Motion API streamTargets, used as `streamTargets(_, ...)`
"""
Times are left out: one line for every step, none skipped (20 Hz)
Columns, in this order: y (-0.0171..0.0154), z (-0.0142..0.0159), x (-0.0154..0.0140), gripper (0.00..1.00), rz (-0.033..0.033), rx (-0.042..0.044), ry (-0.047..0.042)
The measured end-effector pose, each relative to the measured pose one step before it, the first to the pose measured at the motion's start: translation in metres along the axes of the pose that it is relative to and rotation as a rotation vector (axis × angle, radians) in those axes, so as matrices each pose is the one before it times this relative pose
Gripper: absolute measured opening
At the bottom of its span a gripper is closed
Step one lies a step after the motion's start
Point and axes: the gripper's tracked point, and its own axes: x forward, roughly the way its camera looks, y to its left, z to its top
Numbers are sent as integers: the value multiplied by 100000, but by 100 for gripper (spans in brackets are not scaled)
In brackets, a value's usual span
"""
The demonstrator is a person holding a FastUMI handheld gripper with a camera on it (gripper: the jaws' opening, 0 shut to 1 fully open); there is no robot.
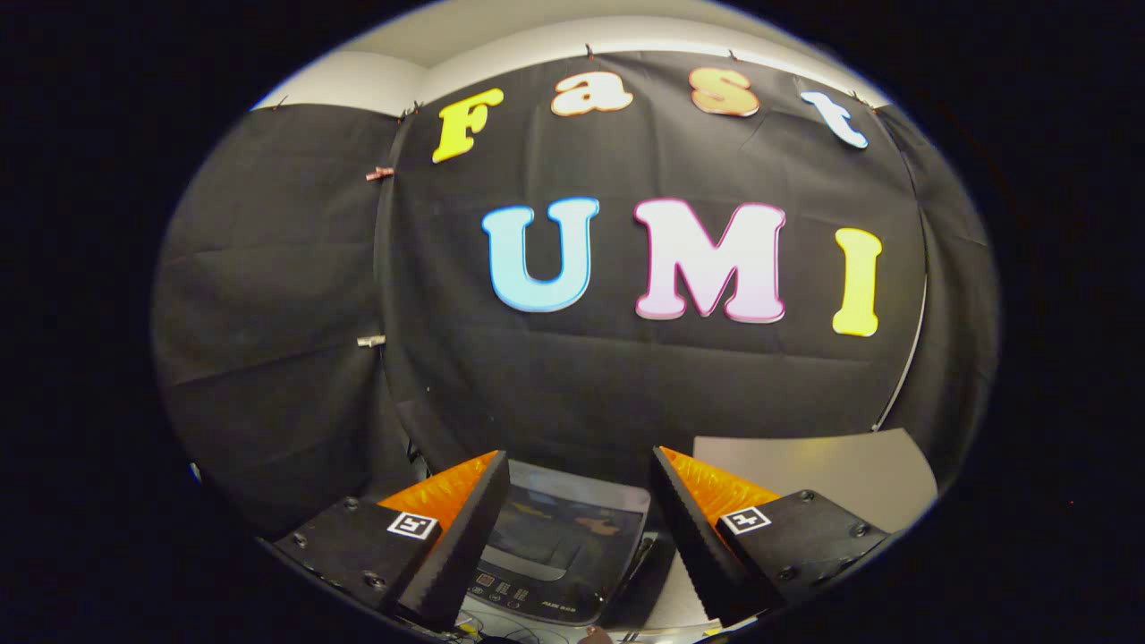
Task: Put the clothes into the washing machine and then close the washing machine lid.
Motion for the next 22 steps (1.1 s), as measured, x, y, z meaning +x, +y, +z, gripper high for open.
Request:
streamTargets(-881,1129,-1479,98,-607,-183,-2879)
streamTargets(-871,974,-1273,98,-736,-567,-2229)
streamTargets(-892,944,-1244,98,-917,-830,-2118)
streamTargets(-1008,958,-1219,98,-977,-931,-2417)
streamTargets(-1147,1245,-1292,98,-1003,-829,-2785)
streamTargets(-735,578,-798,98,-341,-325,-1604)
streamTargets(-848,730,-1077,98,-776,93,-2045)
streamTargets(-961,663,-891,98,-743,225,-1887)
streamTargets(-1159,705,-1231,98,-585,264,-1813)
streamTargets(-855,426,-918,98,-351,97,-1101)
streamTargets(-751,481,-805,98,-266,245,-1447)
streamTargets(-626,444,-747,98,-388,333,-1311)
streamTargets(-734,483,-797,98,-447,145,-1382)
streamTargets(-699,454,-781,98,-776,-189,-1381)
streamTargets(-738,552,-728,98,-660,-370,-1552)
streamTargets(-517,440,-637,98,-389,-427,-1450)
streamTargets(-554,362,-787,98,-830,-411,-1043)
streamTargets(-657,267,-695,97,-1017,-358,-709)
streamTargets(-715,214,-649,97,-1034,-444,-663)
streamTargets(-375,196,-394,97,-608,-117,-456)
streamTargets(-347,73,-448,97,-474,-118,-124)
streamTargets(-468,152,-376,97,-619,-443,-276)
